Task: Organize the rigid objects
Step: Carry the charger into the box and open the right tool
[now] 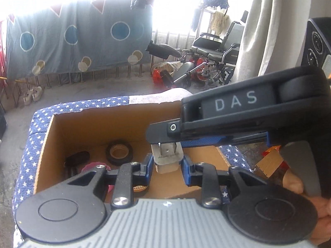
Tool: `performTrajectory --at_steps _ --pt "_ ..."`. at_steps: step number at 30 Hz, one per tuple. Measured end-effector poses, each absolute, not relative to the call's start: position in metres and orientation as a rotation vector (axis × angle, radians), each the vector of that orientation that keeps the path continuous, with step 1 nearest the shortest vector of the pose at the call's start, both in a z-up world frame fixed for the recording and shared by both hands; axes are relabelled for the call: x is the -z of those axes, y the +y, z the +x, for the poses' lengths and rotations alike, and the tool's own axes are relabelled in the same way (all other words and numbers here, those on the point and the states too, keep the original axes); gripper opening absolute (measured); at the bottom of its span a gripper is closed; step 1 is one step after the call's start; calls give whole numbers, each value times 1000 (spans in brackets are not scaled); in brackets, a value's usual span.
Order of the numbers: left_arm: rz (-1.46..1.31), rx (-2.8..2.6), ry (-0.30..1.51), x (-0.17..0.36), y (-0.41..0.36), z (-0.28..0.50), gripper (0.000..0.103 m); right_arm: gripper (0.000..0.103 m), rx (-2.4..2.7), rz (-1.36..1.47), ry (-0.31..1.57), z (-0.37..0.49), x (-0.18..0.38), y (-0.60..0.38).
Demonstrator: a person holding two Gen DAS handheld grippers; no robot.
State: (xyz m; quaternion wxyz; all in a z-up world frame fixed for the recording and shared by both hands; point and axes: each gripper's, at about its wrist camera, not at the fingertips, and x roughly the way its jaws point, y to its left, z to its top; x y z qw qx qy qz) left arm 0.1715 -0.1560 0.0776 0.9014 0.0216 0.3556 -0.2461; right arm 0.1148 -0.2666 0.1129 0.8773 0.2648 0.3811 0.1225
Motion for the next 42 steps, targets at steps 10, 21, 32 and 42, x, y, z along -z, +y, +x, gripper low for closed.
performTrajectory --at_steps 10,21,32,42 --pt "-57 425 952 -34 -177 257 30 39 -244 502 975 245 -68 -290" --pt "-82 380 1054 6 -197 294 30 39 -224 417 1066 289 -24 -292" --pt "-78 359 1081 19 -204 300 32 38 -222 289 1069 289 -15 -280" --pt "-65 351 1024 9 -201 292 50 38 -224 329 1034 280 -25 -286"
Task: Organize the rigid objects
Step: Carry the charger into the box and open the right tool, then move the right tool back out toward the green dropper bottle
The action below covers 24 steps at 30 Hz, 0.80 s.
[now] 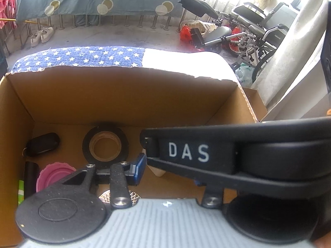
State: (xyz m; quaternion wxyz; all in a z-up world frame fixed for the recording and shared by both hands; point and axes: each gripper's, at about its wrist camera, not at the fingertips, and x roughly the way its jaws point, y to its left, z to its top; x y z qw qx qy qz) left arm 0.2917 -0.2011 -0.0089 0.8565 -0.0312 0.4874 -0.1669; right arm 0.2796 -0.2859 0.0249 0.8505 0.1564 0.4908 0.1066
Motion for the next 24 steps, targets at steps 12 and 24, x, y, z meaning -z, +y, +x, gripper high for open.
performTrajectory --at_steps 12,24 --pt "27 403 815 -57 -187 203 78 40 -217 522 741 159 -91 -308" --pt "145 504 735 -80 -130 96 83 45 -198 744 654 22 -70 -275"
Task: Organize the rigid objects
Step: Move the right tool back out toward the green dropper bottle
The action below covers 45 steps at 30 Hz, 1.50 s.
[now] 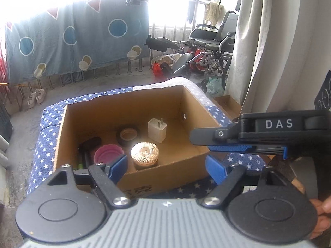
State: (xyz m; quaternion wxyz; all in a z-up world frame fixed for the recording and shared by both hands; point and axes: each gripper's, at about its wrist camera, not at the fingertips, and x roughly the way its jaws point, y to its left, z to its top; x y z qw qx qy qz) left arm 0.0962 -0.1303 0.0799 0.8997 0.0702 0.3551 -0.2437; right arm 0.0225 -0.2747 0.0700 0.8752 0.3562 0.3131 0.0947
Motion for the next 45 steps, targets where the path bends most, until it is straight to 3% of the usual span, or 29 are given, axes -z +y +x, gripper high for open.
performTrajectory --at_steps 15,45 --pt "174 488 733 -76 -75 62 83 47 -201 749 669 -9 -70 -215" --pt "239 459 789 -54 -87 58 83 48 -230 741 710 -9 -62 -203"
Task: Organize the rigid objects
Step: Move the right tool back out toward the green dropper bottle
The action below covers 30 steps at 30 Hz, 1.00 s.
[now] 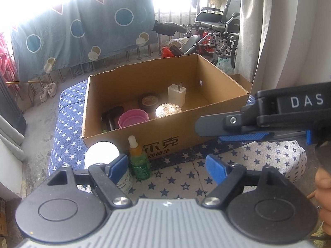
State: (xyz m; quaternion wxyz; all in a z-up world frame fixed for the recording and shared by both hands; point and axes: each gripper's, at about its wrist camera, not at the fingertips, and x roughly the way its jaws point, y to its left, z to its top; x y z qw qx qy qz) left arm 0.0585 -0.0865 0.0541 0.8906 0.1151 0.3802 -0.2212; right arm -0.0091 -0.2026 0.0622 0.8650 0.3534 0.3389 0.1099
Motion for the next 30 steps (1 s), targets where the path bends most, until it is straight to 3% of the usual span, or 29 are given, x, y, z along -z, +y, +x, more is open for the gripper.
performTrajectory --at_steps 30 --pt "241 447 779 -56 -78 56 83 48 -243 730 702 -12 -65 -198"
